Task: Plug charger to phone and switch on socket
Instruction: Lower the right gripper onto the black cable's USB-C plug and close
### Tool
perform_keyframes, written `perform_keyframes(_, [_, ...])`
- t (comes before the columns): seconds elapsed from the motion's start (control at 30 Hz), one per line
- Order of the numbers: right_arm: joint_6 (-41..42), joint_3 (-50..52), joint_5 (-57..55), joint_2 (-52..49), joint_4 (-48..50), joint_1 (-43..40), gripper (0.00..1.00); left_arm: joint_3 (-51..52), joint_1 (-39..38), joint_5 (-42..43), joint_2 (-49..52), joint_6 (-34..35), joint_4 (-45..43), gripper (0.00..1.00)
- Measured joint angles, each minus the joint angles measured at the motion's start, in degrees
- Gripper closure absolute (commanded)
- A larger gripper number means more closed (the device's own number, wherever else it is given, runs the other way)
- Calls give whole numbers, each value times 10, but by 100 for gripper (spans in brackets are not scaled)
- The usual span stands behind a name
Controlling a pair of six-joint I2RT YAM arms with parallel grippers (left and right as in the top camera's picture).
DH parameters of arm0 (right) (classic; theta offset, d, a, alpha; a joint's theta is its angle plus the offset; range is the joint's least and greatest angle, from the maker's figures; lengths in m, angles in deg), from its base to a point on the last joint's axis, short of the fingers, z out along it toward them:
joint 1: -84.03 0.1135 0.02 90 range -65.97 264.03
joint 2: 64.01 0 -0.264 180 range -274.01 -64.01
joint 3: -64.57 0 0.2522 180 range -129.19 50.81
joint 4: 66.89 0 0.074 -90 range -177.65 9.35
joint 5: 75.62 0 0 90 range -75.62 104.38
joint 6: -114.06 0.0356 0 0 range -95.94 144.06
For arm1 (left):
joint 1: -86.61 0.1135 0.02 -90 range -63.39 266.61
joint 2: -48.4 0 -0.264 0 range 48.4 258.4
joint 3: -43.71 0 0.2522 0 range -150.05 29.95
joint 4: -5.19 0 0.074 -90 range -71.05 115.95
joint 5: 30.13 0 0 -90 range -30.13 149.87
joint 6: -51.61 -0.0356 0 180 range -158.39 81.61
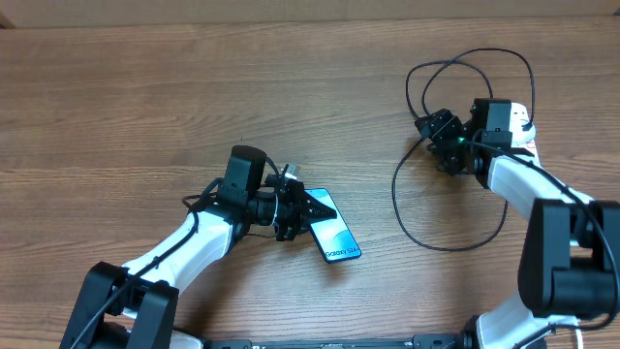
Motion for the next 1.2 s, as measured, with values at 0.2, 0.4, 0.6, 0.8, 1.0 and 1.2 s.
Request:
perform_keyframes(0.2, [3, 0, 3, -17, 35, 0, 36, 0, 0, -7, 0, 2, 0, 96])
perform_keyframes(0.4, [3, 0, 5, -32, 63, 0, 41, 0, 0, -13, 0, 15, 0, 96])
perform_keyframes(0.6, [3, 0, -1, -37, 71, 0, 52, 0, 0, -15, 0, 17, 0, 96])
perform_keyframes(0.8, [2, -2, -2, -59, 78, -1, 61, 0, 0, -17, 0, 17, 0, 96])
perform_keyframes(1.0, [2, -9, 9, -69, 83, -2, 66, 0, 0, -19, 0, 17, 0, 96])
perform_keyframes(1.2, [2, -9, 8, -72, 84, -2, 73, 0, 0, -23, 0, 17, 0, 96])
